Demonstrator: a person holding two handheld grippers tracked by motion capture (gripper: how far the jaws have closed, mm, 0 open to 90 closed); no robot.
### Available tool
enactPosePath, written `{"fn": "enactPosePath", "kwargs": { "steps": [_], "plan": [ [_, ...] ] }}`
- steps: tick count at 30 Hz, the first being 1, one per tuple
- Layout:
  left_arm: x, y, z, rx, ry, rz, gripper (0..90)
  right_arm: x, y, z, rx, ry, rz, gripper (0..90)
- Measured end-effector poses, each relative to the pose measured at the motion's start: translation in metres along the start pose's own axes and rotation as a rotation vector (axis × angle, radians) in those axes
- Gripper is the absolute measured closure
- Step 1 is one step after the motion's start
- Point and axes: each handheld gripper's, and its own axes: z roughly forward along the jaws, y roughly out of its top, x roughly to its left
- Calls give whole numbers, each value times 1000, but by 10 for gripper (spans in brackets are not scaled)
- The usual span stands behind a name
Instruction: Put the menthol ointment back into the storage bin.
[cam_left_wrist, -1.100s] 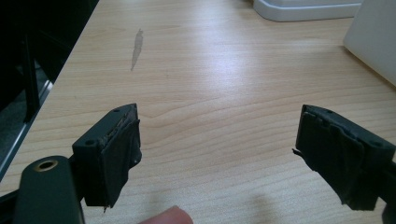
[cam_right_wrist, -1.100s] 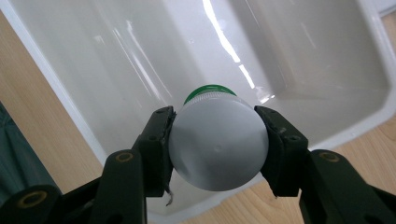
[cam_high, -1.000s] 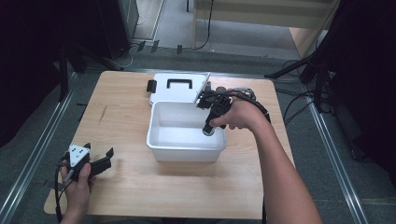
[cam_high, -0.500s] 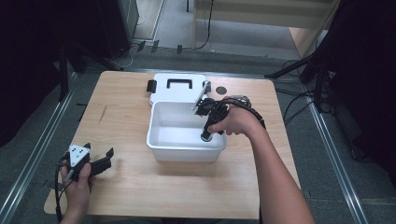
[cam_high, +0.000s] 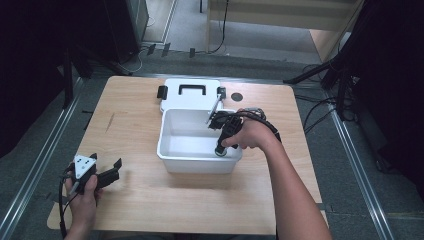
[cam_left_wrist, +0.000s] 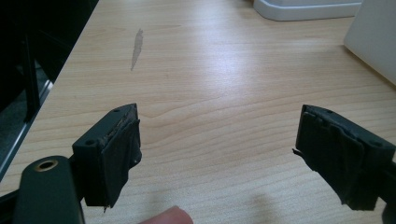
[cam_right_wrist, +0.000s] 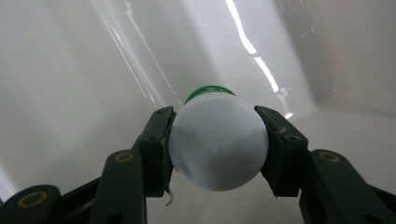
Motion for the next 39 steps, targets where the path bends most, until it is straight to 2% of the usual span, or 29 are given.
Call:
{"fn": "enactPosePath", "kwargs": {
  "steps": [9,18,30,36,37,39],
  "plan": [
    [0,0,0,0,0,1,148,4,3,7,11,8,-13,516],
    [0,0,0,1,-2,-1,148,10,5,10,27,-4,-40,516],
    [0,0,0,5,-6,-3,148,12,6,27,57,-12,-60,516],
    [0,0,0,3,-1,0,148,13,7,35,91,-21,-46,516],
    [0,0,0,3,-1,0,148,12,9,35,91,-37,-21,516],
    [0,0,0,3,-1,1,148,12,9,35,95,-40,-2,516]
  ]
}}
